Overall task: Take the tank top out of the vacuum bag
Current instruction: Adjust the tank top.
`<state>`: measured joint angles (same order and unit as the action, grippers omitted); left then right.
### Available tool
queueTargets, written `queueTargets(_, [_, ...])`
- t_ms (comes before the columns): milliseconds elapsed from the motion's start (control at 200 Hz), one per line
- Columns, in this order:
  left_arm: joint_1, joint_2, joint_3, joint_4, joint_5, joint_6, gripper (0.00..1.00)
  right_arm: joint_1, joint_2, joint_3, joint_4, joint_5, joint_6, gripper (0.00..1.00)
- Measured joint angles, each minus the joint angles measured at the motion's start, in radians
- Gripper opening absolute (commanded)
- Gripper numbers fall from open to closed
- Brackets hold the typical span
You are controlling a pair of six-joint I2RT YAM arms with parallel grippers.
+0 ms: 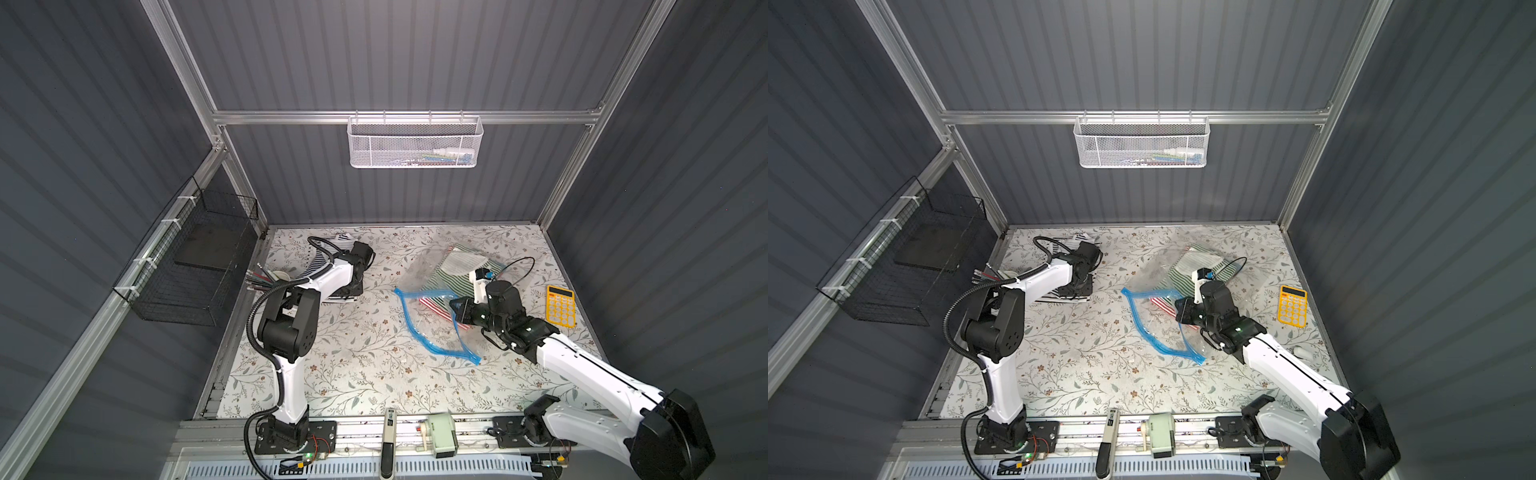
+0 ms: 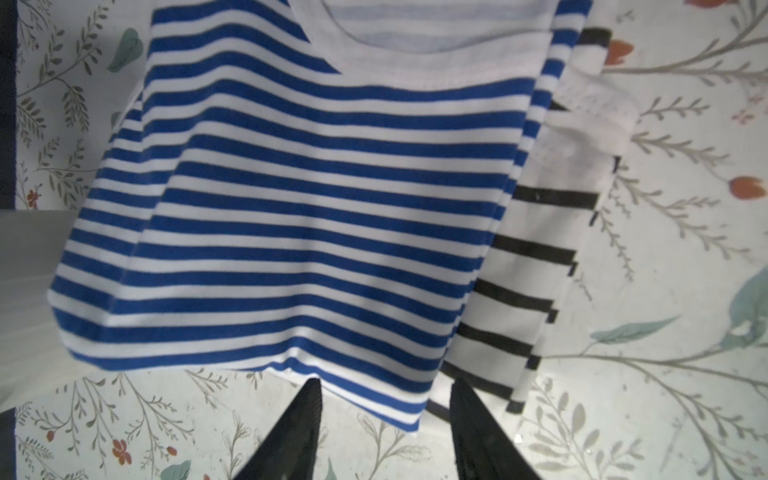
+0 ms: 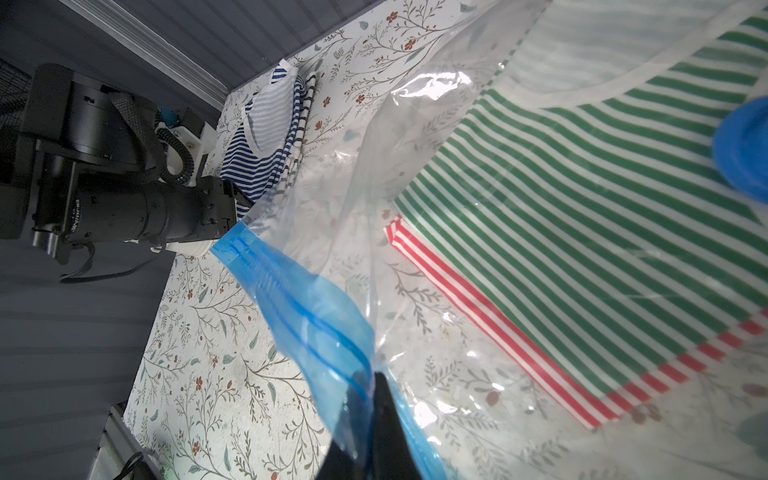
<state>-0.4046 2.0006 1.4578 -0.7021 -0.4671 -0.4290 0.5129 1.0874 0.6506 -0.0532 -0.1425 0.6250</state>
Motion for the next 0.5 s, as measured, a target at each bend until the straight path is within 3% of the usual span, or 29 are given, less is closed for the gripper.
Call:
queueTargets(210, [0.0,0.069,0.028,0.0,0.0,0.007,0.44,0.0,0.0,0.0,0.0,0.0,0.0,0.0])
queueTargets(340, [0.0,0.073,0.032,0.003,-0.005,0.002,0.28,0.0,0.0,0.0,-0.001,0.0,0.0,0.0])
queueTargets(500, [0.0,0.074,0.032,0.007,-0.013,-0.005,0.2,0.0,0.0,0.0,-0.003,0.0,0.0,0.0])
